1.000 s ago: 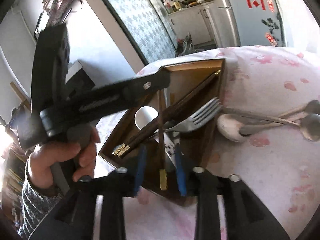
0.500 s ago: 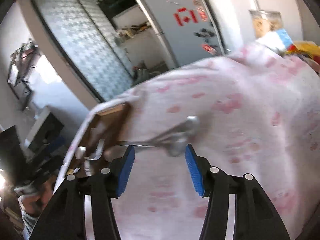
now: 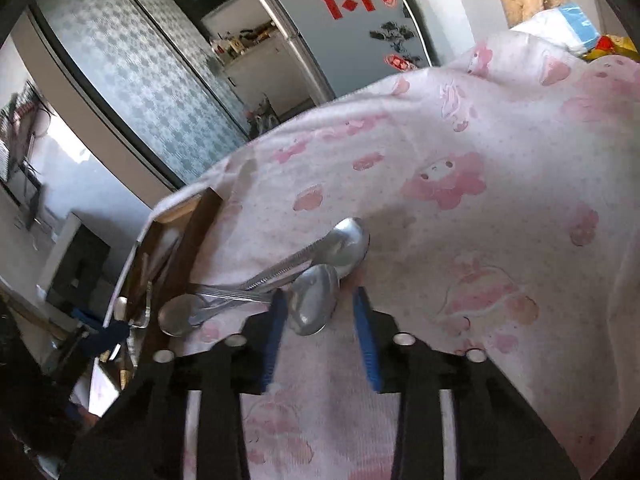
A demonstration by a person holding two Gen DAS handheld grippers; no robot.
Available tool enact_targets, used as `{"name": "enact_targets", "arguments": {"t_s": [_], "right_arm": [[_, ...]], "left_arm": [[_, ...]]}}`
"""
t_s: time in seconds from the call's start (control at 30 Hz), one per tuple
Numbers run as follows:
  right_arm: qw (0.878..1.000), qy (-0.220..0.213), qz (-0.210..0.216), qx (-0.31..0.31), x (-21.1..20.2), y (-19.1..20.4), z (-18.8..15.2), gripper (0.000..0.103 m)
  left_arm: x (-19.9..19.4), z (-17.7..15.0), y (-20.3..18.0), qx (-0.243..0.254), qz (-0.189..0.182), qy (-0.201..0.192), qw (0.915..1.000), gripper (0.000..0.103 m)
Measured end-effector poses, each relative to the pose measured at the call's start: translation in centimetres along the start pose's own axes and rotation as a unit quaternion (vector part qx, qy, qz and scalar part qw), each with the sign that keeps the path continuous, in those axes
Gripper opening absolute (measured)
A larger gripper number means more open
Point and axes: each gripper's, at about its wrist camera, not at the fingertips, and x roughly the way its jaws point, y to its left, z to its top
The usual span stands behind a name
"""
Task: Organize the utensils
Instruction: 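Grasp a steel spoon from the pile with the right gripper, then close the left gripper on the spoon handle while the right gripper releases it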
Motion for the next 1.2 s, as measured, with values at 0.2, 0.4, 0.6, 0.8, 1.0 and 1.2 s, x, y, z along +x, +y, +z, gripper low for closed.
{"name": "enact_targets", "arguments": {"t_s": [0.2,0.4,0.6,0.8,1.0,1.2], "right_arm": [[1.0,-0.003,0.003,-0.008,0.0,-0.4,0.0,0.006],[0.998,-0.029,0.044,-0.027,-4.1,-1.0,0.6,0.002],[0.995,-0.045,0.081,-0.033,-7.3,-1.6,1.1,0.002],[0.993,-0.044,0.097,-0.053,-9.1,-1.4,1.2,0.002],[0.993,-0.057,0.094,-0.049,-10.0,-1.9,1.9,0.002],[0.992,-0.061,0.096,-0.054,-9.9,-0.6,2.6,0.002]], "left_arm": [[0.6,1.0,-0.1,0.033,0.016,0.0,0.9993,0.092],[2.0,2.0,-1.4,0.067,0.013,-0.002,0.9976,0.092],[4.9,2.9,-2.7,0.089,0.012,0.015,0.9958,0.092],[6.5,3.9,-3.3,0.091,0.013,0.017,0.9957,0.092],[7.3,3.6,-3.8,0.089,0.014,0.056,0.9944,0.024],[5.2,3.1,-3.6,0.087,0.013,0.044,0.9952,0.018]]}}
